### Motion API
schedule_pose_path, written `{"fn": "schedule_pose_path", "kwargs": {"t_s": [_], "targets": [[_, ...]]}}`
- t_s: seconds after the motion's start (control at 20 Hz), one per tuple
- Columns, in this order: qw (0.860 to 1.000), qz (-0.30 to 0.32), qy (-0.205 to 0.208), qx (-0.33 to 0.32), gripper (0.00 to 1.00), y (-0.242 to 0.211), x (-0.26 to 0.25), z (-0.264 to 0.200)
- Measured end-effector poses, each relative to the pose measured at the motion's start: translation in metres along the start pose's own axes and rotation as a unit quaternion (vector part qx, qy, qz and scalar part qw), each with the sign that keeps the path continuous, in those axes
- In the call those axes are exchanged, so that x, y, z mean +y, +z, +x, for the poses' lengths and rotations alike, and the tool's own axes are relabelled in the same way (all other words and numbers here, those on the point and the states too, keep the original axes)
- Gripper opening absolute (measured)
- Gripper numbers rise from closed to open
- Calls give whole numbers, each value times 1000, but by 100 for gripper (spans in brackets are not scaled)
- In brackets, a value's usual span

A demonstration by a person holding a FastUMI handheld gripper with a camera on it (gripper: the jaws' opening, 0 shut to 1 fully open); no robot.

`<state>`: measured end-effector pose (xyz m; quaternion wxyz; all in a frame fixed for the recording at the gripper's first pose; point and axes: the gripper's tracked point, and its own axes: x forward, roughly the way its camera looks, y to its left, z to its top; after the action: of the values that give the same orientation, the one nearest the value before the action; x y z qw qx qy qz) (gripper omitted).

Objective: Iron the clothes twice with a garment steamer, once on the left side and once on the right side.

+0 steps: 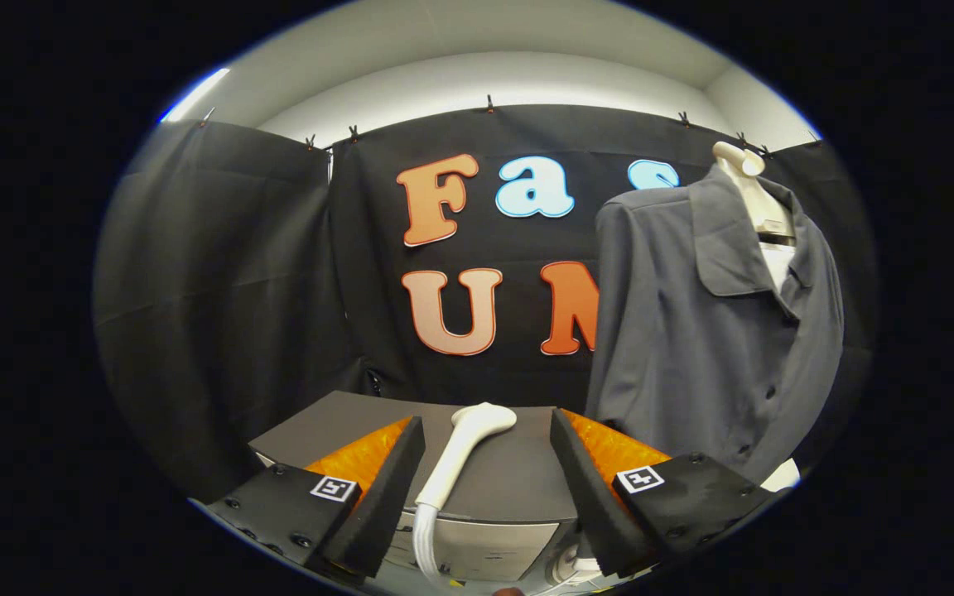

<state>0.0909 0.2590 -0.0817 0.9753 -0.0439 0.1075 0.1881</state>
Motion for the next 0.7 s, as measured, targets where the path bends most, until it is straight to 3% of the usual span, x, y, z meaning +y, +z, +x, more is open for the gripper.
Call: {"fn": "schedule_pose_path", "kwargs": {"t_s": [0.45,0.7], "targets": [[997,-20,8,73,98,-48,50,99],[992,-24,-13,124,99,-84,47,150]]}}
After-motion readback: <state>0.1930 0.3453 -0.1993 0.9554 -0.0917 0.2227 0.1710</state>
